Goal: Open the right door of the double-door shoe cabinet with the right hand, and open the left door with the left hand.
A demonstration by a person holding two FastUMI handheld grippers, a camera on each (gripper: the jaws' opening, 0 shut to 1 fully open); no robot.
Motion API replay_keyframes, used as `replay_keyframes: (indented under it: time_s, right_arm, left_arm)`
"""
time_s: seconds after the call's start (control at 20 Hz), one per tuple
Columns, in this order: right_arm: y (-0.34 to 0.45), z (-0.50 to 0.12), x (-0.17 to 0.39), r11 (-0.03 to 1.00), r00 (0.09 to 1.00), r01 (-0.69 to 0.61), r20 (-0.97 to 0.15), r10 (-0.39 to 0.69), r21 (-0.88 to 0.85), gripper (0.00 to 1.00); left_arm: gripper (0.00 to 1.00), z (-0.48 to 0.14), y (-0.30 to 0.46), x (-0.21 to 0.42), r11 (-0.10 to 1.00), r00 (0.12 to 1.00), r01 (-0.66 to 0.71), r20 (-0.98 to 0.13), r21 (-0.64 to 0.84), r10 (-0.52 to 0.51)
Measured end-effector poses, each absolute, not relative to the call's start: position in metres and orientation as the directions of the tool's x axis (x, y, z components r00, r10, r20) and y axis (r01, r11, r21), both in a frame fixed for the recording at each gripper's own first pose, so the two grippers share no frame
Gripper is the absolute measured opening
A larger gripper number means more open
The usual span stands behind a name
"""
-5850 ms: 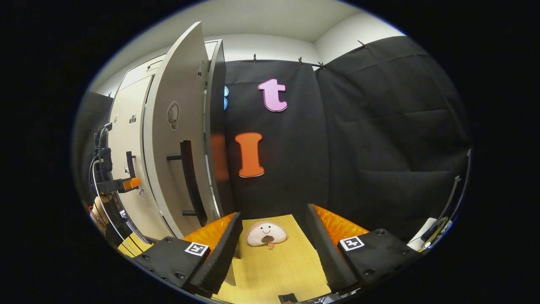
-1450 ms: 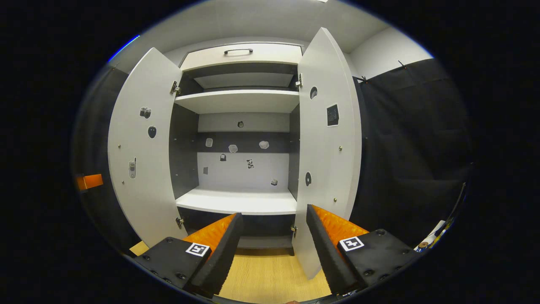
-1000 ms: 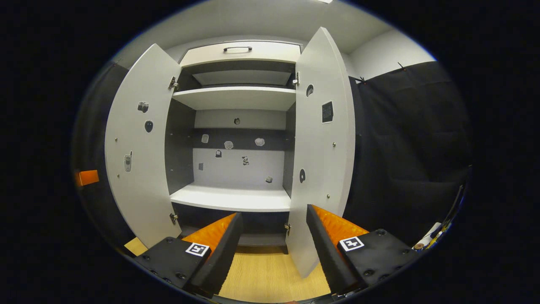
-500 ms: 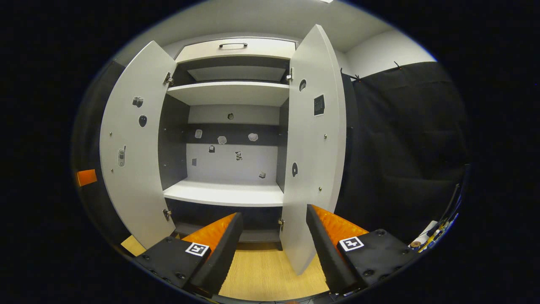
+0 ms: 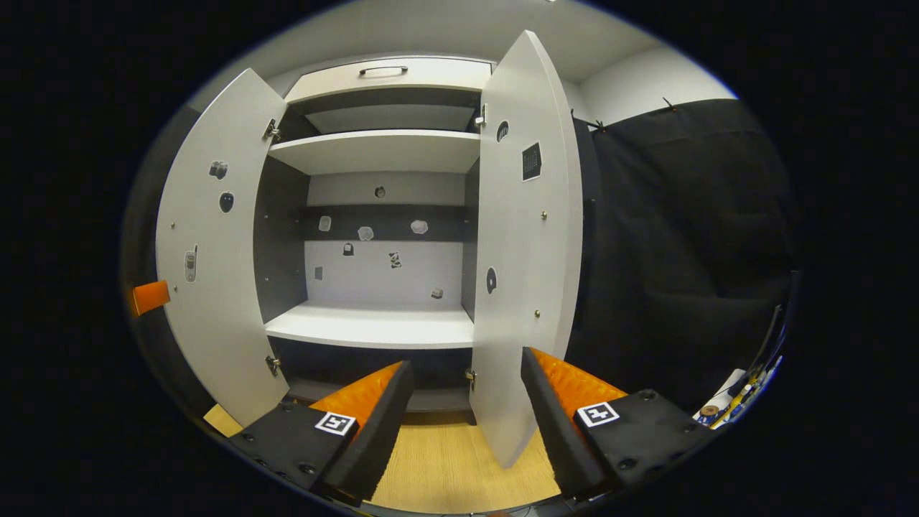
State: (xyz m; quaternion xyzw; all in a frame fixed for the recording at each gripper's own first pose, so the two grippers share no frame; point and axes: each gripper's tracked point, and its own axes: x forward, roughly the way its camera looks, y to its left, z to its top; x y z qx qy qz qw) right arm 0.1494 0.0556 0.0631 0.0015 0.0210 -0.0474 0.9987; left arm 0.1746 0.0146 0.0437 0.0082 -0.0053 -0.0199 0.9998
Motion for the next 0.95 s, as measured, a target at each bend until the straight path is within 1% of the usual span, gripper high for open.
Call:
replay_keyframes:
  time_s: [0.05,0.1,0.25,0.3,0.35,0.5,0.7,0.75,0.85,0.9,0.95]
  right_arm:
    - [0.056,0.063,0.15,0.996,0.995,0.09,-0.046,-0.09,0.0,0.97]
    - [0.057,0.063,0.15,0.996,0.995,0.086,-0.048,-0.086,-0.002,0.97]
    - [0.062,0.067,0.152,0.998,0.997,0.07,-0.043,-0.07,0.008,0.97]
    - [0.064,0.067,0.153,0.998,0.997,0.064,-0.047,-0.063,0.012,0.97]
    - [0.065,0.068,0.154,0.998,0.997,0.06,-0.047,-0.059,0.013,0.97]
    - [0.063,0.072,0.157,0.998,0.997,0.069,-0.038,-0.069,0.002,0.97]
    - [0.066,0.074,0.16,0.998,0.998,0.061,-0.028,-0.06,0.012,0.97]
    - [0.066,0.074,0.16,0.998,0.998,0.06,-0.027,-0.059,0.012,0.97]
    - [0.066,0.074,0.162,0.998,0.998,0.058,-0.029,-0.057,0.009,0.97]
    - [0.067,0.074,0.164,0.998,0.998,0.057,-0.03,-0.056,0.008,0.97]
    - [0.067,0.074,0.166,0.998,0.998,0.055,-0.029,-0.054,0.007,0.89]
  left_arm:
    - [0.93,0.044,0.011,0.175,0.999,0.999,0.045,0.014,0.018,-0.045]
    - [0.95,0.043,0.008,0.177,0.999,0.999,0.049,0.015,0.021,-0.049]
    - [0.94,0.039,-0.006,0.183,0.996,0.997,0.082,0.008,0.024,-0.083]
    - [0.96,0.039,-0.01,0.183,0.996,0.996,0.09,0.008,0.017,-0.09]
    - [0.96,0.039,-0.014,0.185,0.995,0.995,0.098,0.01,0.009,-0.098]
    - [0.95,0.041,-0.019,0.192,0.994,0.994,0.104,0.014,0.017,-0.104]
    - [0.95,0.039,-0.028,0.199,0.992,0.992,0.122,0.007,0.02,-0.122]
    - [0.96,0.039,-0.03,0.201,0.992,0.992,0.124,0.008,0.018,-0.124]
    - [0.95,0.037,-0.034,0.203,0.992,0.992,0.125,0.006,0.014,-0.125]
    - [0.96,0.037,-0.035,0.204,0.992,0.992,0.128,0.006,0.011,-0.128]
    - [0.96,0.037,-0.036,0.205,0.992,0.992,0.127,0.007,0.008,-0.127]
